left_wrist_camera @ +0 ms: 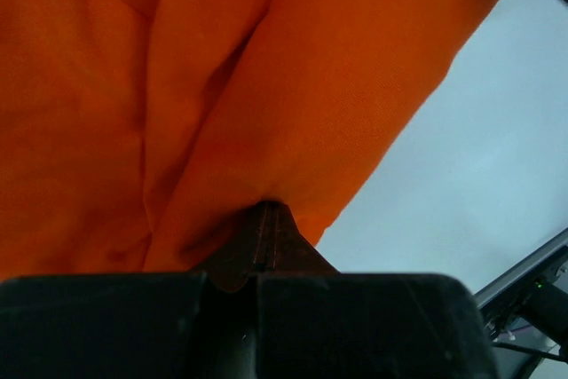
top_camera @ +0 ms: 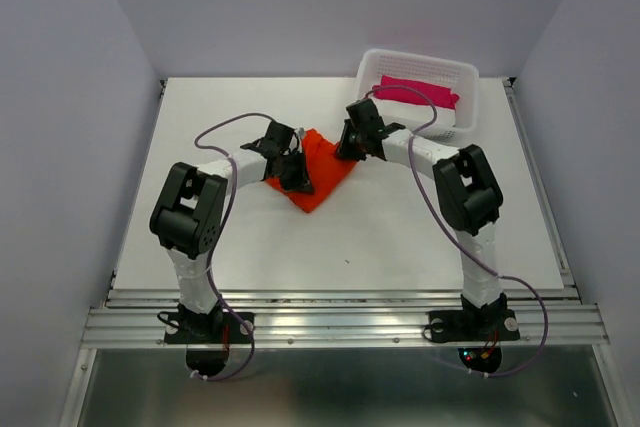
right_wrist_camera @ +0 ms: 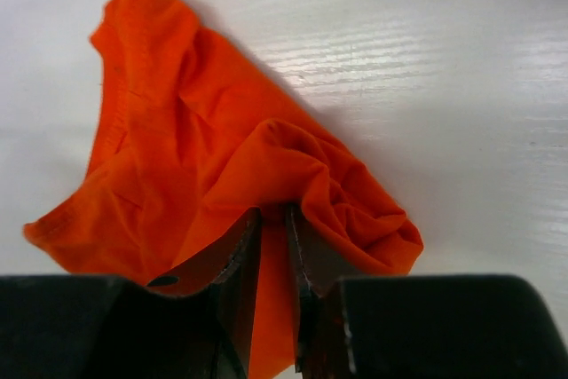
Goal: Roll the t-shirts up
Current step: Roll the T-shirt to the center of the board.
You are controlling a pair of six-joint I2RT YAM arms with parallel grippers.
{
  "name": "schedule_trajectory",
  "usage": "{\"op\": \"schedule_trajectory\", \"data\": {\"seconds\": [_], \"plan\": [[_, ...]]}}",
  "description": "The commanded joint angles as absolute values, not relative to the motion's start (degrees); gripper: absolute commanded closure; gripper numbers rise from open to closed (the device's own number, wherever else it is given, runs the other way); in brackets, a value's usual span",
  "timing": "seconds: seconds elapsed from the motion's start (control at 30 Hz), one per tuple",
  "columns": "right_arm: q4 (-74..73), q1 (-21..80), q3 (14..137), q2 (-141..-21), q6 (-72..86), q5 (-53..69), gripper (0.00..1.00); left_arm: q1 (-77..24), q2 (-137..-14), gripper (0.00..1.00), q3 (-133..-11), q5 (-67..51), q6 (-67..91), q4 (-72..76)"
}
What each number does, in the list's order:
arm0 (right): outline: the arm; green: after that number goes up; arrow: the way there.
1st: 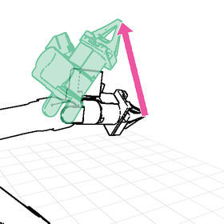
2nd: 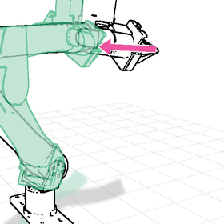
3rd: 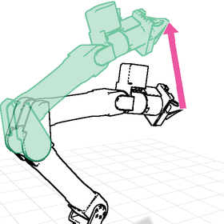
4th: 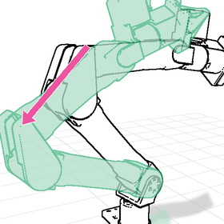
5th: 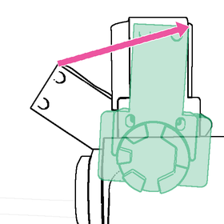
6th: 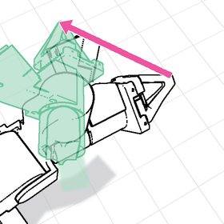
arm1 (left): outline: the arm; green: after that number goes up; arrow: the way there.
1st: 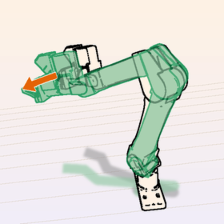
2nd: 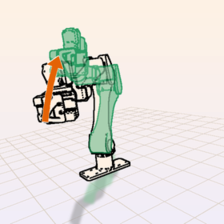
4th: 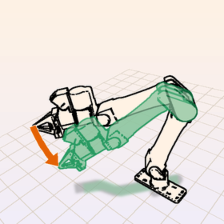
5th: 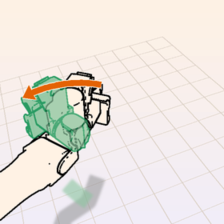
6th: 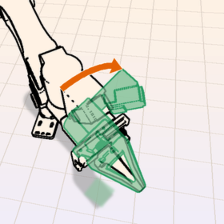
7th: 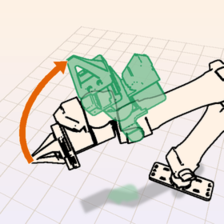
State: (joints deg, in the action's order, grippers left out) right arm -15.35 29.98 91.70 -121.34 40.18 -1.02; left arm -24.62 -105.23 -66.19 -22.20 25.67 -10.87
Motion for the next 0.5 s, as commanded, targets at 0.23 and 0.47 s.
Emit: {"op": "schedule_trajectory", "data": {"seconds": [0.23, 0.47], "plan": [[-14.8, 29.9, 81.1, -118.3, 37.9, 2.7, 0.77, -25.4, -102.5, 1.00, -59.5, -22.7, 26.6, -6.6], [-13.6, 29.9, 70.8, -110.8, 37.8, 1.8, 0.76, -30.0, -90.3, 1.00, -49.5, -21.5, 31.1, -6.7]]}}
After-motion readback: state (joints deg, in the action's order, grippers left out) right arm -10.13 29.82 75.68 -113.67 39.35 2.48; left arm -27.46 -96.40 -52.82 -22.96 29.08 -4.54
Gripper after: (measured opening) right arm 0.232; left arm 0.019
